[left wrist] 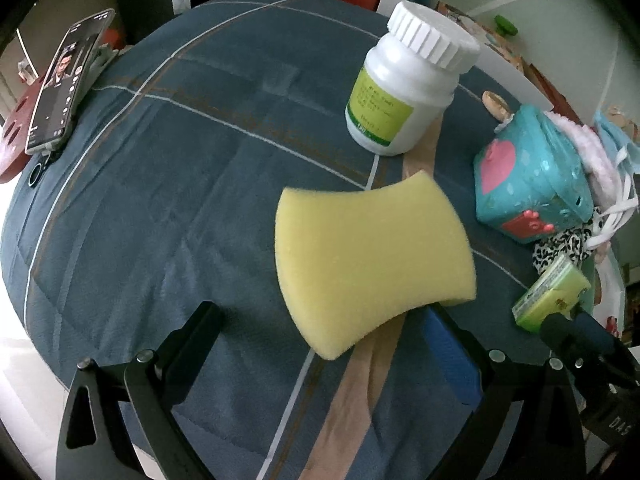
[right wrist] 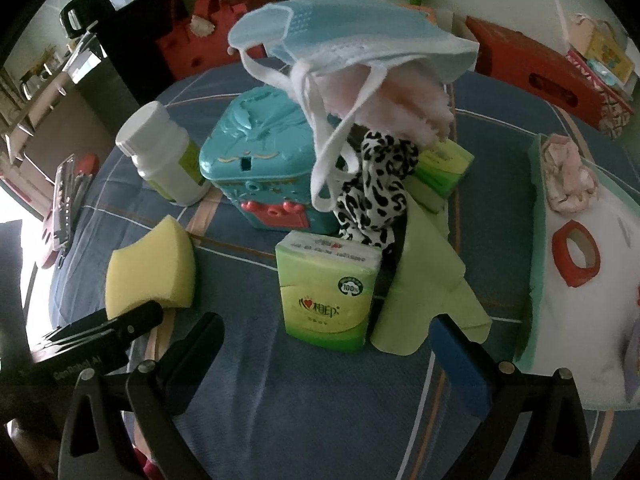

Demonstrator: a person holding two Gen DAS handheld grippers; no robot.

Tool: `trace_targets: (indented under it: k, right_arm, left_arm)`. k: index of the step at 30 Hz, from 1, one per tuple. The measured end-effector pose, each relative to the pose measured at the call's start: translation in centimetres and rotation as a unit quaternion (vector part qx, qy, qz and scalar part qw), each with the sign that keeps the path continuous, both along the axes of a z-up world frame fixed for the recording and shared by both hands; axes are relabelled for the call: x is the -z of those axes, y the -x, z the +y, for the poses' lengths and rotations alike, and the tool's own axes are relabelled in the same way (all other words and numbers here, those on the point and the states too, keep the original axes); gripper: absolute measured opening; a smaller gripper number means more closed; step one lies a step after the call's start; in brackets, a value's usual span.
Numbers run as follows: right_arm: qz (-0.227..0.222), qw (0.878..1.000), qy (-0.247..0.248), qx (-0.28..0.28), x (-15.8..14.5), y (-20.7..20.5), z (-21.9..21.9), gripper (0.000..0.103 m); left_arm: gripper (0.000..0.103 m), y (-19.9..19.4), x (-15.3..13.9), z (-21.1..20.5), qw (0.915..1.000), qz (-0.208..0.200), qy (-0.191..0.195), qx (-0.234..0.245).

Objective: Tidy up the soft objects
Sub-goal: 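Grasp the yellow sponge with the left tool while the right tool grasps the green tissue packet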

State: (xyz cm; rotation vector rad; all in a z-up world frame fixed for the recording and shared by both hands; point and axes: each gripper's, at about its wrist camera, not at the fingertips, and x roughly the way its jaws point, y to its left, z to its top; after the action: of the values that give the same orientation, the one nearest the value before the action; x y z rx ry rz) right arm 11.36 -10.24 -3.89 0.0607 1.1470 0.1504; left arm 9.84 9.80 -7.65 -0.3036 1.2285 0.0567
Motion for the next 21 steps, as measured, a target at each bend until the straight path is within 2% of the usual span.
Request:
trace_targets:
  k: [6,9,12,14,18,21]
  right_arm:
    - [-0.014,1.0,-0.007,-0.004,-0.1,-0.5,0.2,0.102]
    - [-0.023,1.0,-0.015,-0.005,-0.3,-0.6,0.2,0.097]
    - [-0.026,0.999,-0.019,-0.005,-0.3,-0.9,0.2,0.096]
    - [-0.028,0.999,-0.02,-0.006,-0.4,-1.0,0.0,0.09]
    - [-0.029,0.999,-0.019,-0.009,-0.3,-1.2,0.1,0.088]
    - [-0.028,0.999,-0.012,-0.018,0.0,-1.3,0.8,0.087]
  left_arm:
    - [0.098,0.0,-0.2,0.0,0.9997,-0.017,0.02,0.005]
    - [0.084,0.1,-0.3,-0.5,0.9994,-0.022,0.025,0.011]
    - [0.079,-0.5,-0.2,-1.4,0.9994,-0.022,0.023,0.016]
    - [0.076,-0.3,-0.2,-1.7,0.9992,-0.025,0.025,0.019]
    - [0.065,-0.7,0.0,-1.9,0.9993,-0.024,0.02,0.021]
    - [0.065,-0.8,0.0,-1.9,0.9993,-0.023,0.021,0.021]
